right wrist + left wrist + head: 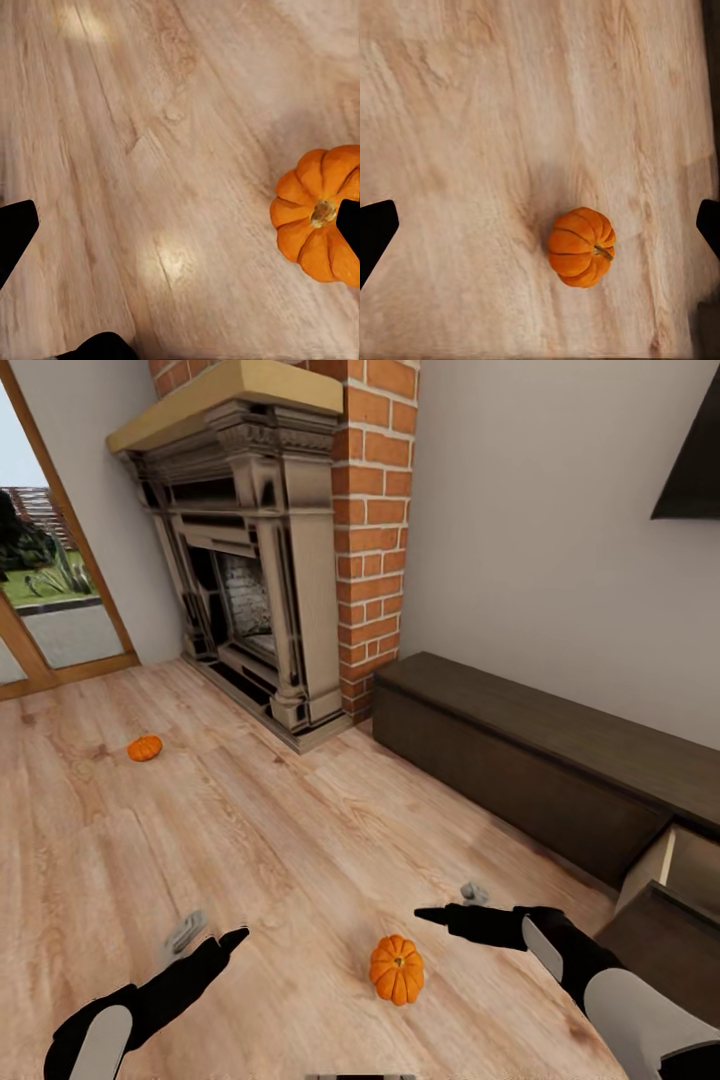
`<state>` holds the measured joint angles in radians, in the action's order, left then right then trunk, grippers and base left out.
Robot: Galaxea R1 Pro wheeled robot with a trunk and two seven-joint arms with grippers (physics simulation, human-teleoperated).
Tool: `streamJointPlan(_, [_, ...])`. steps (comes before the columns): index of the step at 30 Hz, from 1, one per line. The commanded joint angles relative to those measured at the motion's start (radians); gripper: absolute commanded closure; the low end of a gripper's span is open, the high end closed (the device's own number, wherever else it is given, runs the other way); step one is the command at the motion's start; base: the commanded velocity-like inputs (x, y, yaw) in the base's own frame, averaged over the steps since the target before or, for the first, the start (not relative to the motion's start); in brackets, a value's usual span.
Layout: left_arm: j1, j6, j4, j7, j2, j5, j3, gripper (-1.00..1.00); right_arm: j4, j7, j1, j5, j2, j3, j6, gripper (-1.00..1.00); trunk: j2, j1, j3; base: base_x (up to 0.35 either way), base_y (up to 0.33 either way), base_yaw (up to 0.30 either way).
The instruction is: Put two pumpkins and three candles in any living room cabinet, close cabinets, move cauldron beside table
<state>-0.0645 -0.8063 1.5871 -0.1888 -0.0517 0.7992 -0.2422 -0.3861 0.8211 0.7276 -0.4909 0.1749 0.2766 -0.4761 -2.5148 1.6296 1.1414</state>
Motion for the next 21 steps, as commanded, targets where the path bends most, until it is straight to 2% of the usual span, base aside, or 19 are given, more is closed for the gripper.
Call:
streamJointPlan(1, [0.002,-0.005,0.000,-0.013,-0.004,0.008,0.000,-1.00,-0.002,-0.006,0.001,-0.011,-0.003,0.005,-0.021,-1.00,-0.001,0.000,0.005,0.000,0.000,0.000])
streamJointPlan(4, [0.004,-0.001,-0.015,-0.016,-0.006,0.005,0.002,-1.00,-0.002,-0.046,0.001,-0.013,-0.007,0.001,-0.033,-1.00,-0.001,0.002,0.016,0.000,0.000,0.000])
streamJointPlan(7, [0.006,0.022,-0.025,-0.008,-0.005,0.010,0.003,-1.00,-0.003,-0.127,0.001,-0.015,-0.007,-0.001,-0.039,-1.00,-0.002,0.003,0.028,0.000,0.000,0.000])
streamJointPlan(11, [-0.001,0.029,-0.007,-0.005,-0.006,0.012,0.007,-1.00,0.003,-0.162,0.004,-0.021,0.004,-0.006,-0.044,-1.00,-0.003,0.005,0.044,0.000,0.000,0.000])
streamJointPlan(12, [-0.023,0.018,0.004,-0.001,-0.002,0.018,0.008,-1.00,0.002,-0.167,0.012,-0.023,0.009,-0.007,-0.048,-1.00,-0.003,0.005,0.047,0.000,0.000,0.000])
streamJointPlan(13, [-0.075,-0.026,0.010,0.000,-0.001,0.038,0.006,-1.00,0.003,-0.170,0.027,-0.029,0.017,-0.009,-0.075,-1.00,-0.003,0.006,0.051,0.000,0.000,0.000])
streamJointPlan(14, [-0.103,-0.052,0.013,-0.001,-0.001,0.051,0.004,-1.00,0.004,-0.171,0.034,-0.035,0.020,-0.009,-0.098,-1.00,-0.004,0.006,0.055,0.000,0.000,0.000])
streamJointPlan(15, [-0.164,-0.105,0.016,-0.004,-0.004,0.072,0.002,-1.00,0.006,-0.174,0.044,-0.052,0.020,-0.010,-0.148,-1.00,-0.004,0.006,0.059,0.000,0.000,0.000])
streamJointPlan(16, [-0.193,-0.125,0.017,-0.006,-0.006,0.081,0.002,-1.00,0.006,-0.176,0.047,-0.063,0.020,-0.010,-0.170,-1.00,-0.004,0.007,0.063,0.000,0.000,0.000])
streamJointPlan(18, [-0.302,-0.175,0.020,-0.021,-0.012,0.104,0.003,-1.00,0.004,-0.178,0.055,-0.100,0.022,-0.011,-0.220,-1.00,-0.005,0.008,0.071,0.000,0.000,0.000])
streamJointPlan(21, [-0.345,-0.195,0.021,-0.049,-0.031,0.113,0.003,-1.00,0.002,-0.176,0.059,-0.124,0.028,-0.012,-0.244,-1.00,-0.005,0.009,0.082,0.000,0.000,0.000])
